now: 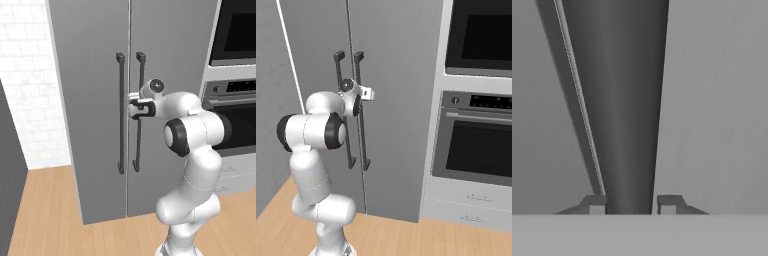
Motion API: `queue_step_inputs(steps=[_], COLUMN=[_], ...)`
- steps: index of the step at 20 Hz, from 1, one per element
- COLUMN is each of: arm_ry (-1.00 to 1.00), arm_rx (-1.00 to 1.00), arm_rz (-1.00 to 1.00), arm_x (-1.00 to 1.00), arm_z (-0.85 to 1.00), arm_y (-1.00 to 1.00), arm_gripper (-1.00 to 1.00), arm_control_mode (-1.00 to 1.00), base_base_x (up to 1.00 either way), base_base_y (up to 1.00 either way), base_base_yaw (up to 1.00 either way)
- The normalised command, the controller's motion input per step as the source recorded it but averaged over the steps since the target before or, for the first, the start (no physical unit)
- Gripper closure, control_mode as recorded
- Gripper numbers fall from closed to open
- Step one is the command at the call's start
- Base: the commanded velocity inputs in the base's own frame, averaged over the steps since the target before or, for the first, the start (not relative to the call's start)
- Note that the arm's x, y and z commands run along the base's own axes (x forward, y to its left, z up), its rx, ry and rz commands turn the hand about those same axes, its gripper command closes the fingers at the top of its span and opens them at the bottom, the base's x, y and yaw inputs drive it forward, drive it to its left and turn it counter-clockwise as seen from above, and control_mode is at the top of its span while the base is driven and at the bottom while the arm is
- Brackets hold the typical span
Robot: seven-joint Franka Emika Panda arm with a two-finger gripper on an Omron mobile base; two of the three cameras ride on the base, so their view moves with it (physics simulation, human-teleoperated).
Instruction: Take the strawberry from the fridge and place it on top of the pancake, located on the dining counter.
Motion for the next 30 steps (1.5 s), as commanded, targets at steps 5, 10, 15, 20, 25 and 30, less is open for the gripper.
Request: queue_step_inputs(steps=[5, 10, 15, 20, 25, 30], arm_ry=[-0.03, -0.08, -0.05, -0.05, -0.06, -0.09], arm_rx=[0.01, 0.06, 0.14, 0.18, 0.15, 0.16], arm_rz=[-0.06, 0.0, 0.0, 0.0, 0.02, 0.03], arm_x=[-0.01, -0.05, -0.21, -0.24, -0.64, -0.68], arm_z=[-0.17, -0.01, 0.0, 0.06, 0.33, 0.23], arm_y=[-0.9, -1.0, -1.0, -1.0, -1.0, -1.0], arm_gripper=[1.0, 1.0, 1.0, 1.0, 1.0, 1.0], arm_control_mode=[-1.0, -1.0, -1.0, -1.0, -1.0, -1.0], base_base_x=[0.0, 0.0, 0.0, 0.0, 0.0, 0.0], base_base_y=[0.0, 0.0, 0.0, 0.0, 0.0, 0.0], base_base_yaw=[0.0, 0.0, 0.0, 0.0, 0.0, 0.0])
